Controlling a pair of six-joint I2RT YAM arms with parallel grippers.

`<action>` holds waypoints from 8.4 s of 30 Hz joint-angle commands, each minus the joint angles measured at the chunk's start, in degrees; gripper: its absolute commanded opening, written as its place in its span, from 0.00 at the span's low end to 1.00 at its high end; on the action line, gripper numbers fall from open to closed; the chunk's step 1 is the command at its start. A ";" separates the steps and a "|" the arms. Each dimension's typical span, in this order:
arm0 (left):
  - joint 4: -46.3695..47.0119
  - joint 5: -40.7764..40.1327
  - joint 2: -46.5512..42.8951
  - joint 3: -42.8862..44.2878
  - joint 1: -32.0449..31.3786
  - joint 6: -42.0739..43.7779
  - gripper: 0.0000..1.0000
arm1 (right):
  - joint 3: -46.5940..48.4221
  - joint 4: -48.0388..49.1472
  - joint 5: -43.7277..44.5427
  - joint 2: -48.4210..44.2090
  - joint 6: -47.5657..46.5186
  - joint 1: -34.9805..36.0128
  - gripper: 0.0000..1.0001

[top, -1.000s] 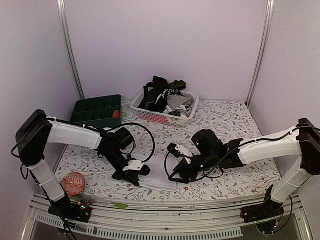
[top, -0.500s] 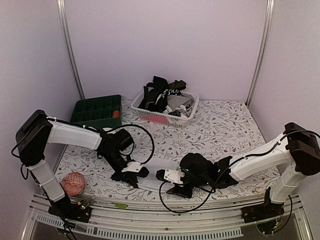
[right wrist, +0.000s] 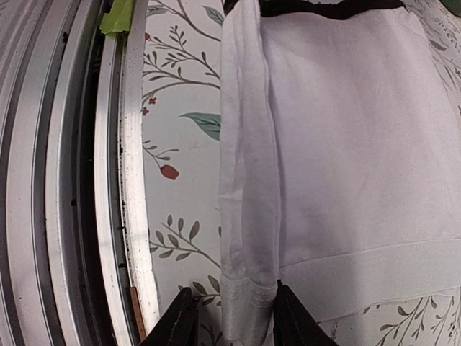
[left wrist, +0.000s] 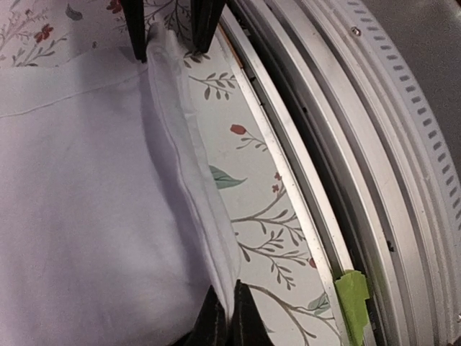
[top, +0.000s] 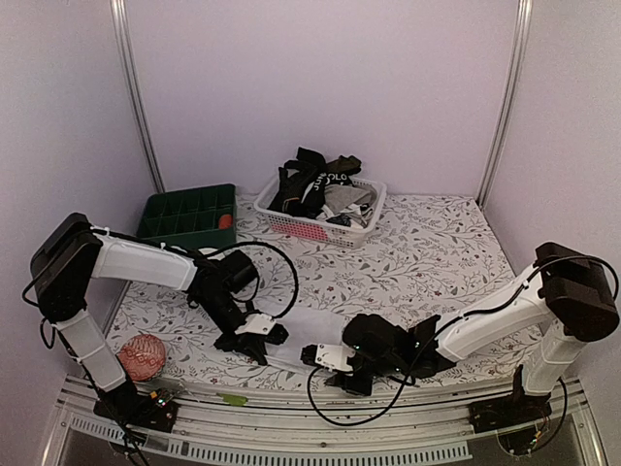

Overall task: Roll the underwear
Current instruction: Pick up the underwear from the center of the board, then fold the underwear at the center of the board, then rotate the underwear at the center of the board, then adjust the underwear at the center of the board, then pick up the underwear from the center of the board.

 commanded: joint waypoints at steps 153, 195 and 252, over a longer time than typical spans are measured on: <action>7.74 -5.56 14.01 19.64 11.13 -25.20 0.26 | 22.67 -19.14 -33.50 9.88 34.69 -25.32 0.15; 22.17 0.91 -20.13 7.22 25.25 -50.08 0.96 | 35.91 13.22 -54.08 38.02 61.12 -25.99 0.59; 75.14 -24.31 2.95 -26.63 -12.09 7.98 0.40 | 22.15 8.14 -51.70 32.20 54.50 -25.78 0.06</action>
